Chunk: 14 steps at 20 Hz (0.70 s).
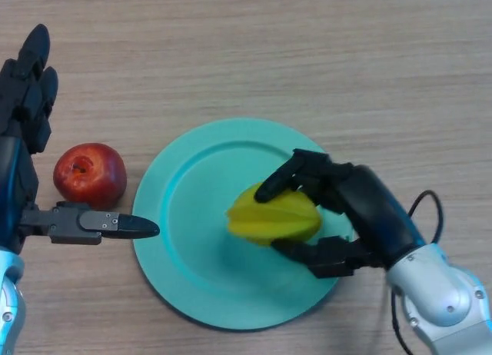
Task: Pick up the yellow starfruit and place it on the plate
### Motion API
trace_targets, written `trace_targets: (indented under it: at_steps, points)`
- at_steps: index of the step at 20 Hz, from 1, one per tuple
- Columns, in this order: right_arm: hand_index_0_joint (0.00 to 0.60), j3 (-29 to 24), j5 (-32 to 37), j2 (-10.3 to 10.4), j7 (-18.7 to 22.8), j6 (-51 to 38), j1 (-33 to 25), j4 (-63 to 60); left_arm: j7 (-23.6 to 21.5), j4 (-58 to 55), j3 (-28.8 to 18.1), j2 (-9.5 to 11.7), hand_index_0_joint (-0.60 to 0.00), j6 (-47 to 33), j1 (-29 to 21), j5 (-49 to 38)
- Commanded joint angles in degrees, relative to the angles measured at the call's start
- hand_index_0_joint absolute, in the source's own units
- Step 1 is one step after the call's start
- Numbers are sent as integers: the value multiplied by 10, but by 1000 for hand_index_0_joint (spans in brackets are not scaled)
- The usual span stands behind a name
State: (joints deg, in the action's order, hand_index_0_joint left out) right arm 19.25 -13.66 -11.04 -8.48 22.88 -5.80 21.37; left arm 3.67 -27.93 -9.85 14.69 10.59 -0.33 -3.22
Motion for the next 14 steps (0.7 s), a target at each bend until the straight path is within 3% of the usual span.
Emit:
trace_targets:
  at_steps: [1, 5, 9, 10, 11, 14]
  points:
    - [600, 5, 26, 2, 45, -37, -21, 44, -12, -37, -42, 14, 0, -65, -14, -3]
    - [600, 44, 57, 2, 82, -53, -25, 26, -15, -38, -44, 17, 0, -52, -21, -15]
    - [600, 55, 59, 2, 76, -51, -8, 22, -12, -40, -47, 19, 0, -47, -20, -18]
    - [549, 56, 43, 2, 65, -45, -6, 23, -11, -40, -47, 19, 0, -47, -20, -17]
    - [450, 56, 33, 2, 59, -46, -6, 21, -11, -40, -47, 19, 0, -48, -20, -17]
    - [49, 51, -39, 2, 41, -76, -17, 1, -13, -37, -42, 17, 0, -53, -20, -10]
